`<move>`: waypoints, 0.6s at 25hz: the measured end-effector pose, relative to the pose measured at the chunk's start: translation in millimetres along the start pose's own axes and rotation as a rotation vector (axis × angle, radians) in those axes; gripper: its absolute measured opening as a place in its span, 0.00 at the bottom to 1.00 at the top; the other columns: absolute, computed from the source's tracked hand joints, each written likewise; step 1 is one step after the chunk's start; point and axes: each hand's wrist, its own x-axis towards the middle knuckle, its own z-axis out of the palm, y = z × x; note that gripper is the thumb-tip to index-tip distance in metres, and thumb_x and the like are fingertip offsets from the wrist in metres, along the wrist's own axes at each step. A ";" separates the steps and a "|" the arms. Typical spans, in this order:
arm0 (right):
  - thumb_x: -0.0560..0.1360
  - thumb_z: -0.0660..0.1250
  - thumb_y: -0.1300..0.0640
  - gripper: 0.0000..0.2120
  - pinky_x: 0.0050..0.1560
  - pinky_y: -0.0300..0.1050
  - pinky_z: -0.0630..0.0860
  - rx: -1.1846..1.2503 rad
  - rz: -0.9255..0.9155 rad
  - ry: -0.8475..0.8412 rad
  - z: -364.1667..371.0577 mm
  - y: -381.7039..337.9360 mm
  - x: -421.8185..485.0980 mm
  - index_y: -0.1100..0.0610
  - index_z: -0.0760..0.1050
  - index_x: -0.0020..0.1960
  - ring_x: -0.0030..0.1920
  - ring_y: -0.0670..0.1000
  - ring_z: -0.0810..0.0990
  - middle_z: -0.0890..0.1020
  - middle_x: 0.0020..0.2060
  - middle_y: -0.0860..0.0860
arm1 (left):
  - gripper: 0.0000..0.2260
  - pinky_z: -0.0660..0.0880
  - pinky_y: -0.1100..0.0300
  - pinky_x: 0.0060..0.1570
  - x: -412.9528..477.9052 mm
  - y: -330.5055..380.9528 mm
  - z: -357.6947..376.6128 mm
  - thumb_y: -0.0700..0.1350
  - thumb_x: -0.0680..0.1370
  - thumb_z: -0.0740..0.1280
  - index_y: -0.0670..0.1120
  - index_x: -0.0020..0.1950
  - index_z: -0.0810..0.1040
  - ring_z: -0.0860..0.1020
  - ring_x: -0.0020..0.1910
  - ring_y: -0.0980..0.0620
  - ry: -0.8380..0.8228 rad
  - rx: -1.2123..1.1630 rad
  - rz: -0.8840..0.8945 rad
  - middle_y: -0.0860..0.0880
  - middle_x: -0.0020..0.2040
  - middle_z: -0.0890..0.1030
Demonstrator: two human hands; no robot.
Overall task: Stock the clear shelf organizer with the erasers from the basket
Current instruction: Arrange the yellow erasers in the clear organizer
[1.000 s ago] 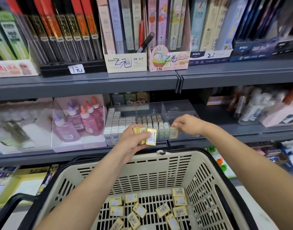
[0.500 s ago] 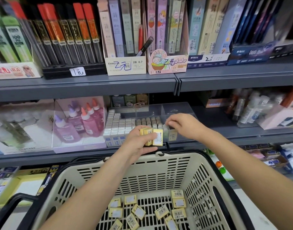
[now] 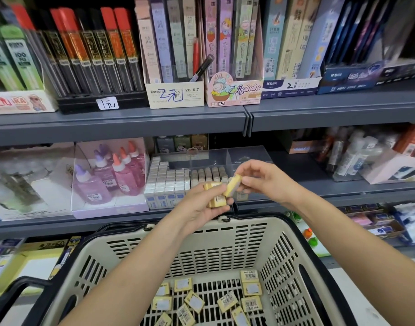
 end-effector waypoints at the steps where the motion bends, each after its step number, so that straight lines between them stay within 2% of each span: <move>1: 0.77 0.61 0.68 0.11 0.46 0.38 0.80 0.047 0.002 -0.003 0.2 2.4 -2.1 0.54 0.77 0.48 0.42 0.45 0.82 0.82 0.41 0.49 | 0.08 0.79 0.63 0.33 -1.3 -0.4 -0.5 0.37 0.74 0.68 0.40 0.53 0.75 0.82 0.39 0.49 -0.026 -0.015 -0.024 0.43 0.41 0.83; 3: 0.77 0.61 0.66 0.12 0.48 0.39 0.80 0.128 0.031 0.013 0.8 6.3 -6.0 0.52 0.78 0.51 0.46 0.47 0.83 0.84 0.44 0.49 | 0.10 0.78 0.64 0.32 -1.6 -2.3 -0.8 0.33 0.72 0.69 0.41 0.51 0.75 0.82 0.38 0.50 0.008 -0.031 -0.018 0.42 0.43 0.83; 5: 0.78 0.61 0.60 0.09 0.43 0.37 0.79 0.155 0.084 0.034 -0.5 5.8 -8.5 0.53 0.78 0.54 0.46 0.48 0.84 0.85 0.44 0.51 | 0.13 0.77 0.64 0.32 0.6 -4.2 -0.4 0.28 0.70 0.69 0.43 0.48 0.75 0.80 0.40 0.49 0.089 -0.018 0.041 0.41 0.46 0.80; 7: 0.77 0.63 0.57 0.07 0.38 0.35 0.80 0.093 0.124 0.010 -0.5 4.3 -8.8 0.55 0.79 0.52 0.44 0.49 0.85 0.86 0.42 0.51 | 0.15 0.78 0.64 0.34 2.3 -5.9 -0.2 0.25 0.69 0.68 0.44 0.46 0.75 0.79 0.41 0.48 0.119 -0.019 0.090 0.41 0.47 0.79; 9: 0.75 0.66 0.60 0.06 0.36 0.33 0.79 0.020 0.145 0.010 2.9 3.3 -7.9 0.57 0.79 0.51 0.41 0.48 0.85 0.86 0.39 0.51 | 0.15 0.78 0.63 0.34 3.0 -7.8 -0.4 0.25 0.69 0.68 0.44 0.45 0.75 0.80 0.41 0.49 0.121 -0.018 0.102 0.40 0.47 0.78; 11: 0.75 0.67 0.61 0.09 0.36 0.34 0.79 -0.012 0.123 0.038 4.8 2.5 -7.3 0.58 0.77 0.55 0.39 0.47 0.84 0.86 0.37 0.51 | 0.14 0.78 0.62 0.34 3.7 -8.1 -0.6 0.26 0.69 0.69 0.43 0.46 0.75 0.81 0.38 0.49 0.130 -0.033 0.092 0.41 0.46 0.79; 13: 0.74 0.67 0.63 0.14 0.40 0.36 0.79 -0.034 0.061 0.017 2.1 1.6 -7.7 0.55 0.75 0.59 0.41 0.48 0.84 0.85 0.38 0.51 | 0.12 0.78 0.63 0.32 4.7 -6.9 -1.0 0.29 0.70 0.70 0.43 0.48 0.76 0.82 0.35 0.50 0.124 -0.066 0.073 0.42 0.43 0.82; 15: 0.73 0.68 0.65 0.16 0.46 0.39 0.78 -0.141 -0.015 -0.022 -2.1 0.2 -7.4 0.50 0.75 0.58 0.43 0.50 0.83 0.85 0.41 0.51 | 0.10 0.77 0.64 0.29 5.3 -5.8 -2.1 0.33 0.71 0.70 0.42 0.50 0.75 0.81 0.34 0.51 0.089 -0.084 0.038 0.44 0.38 0.84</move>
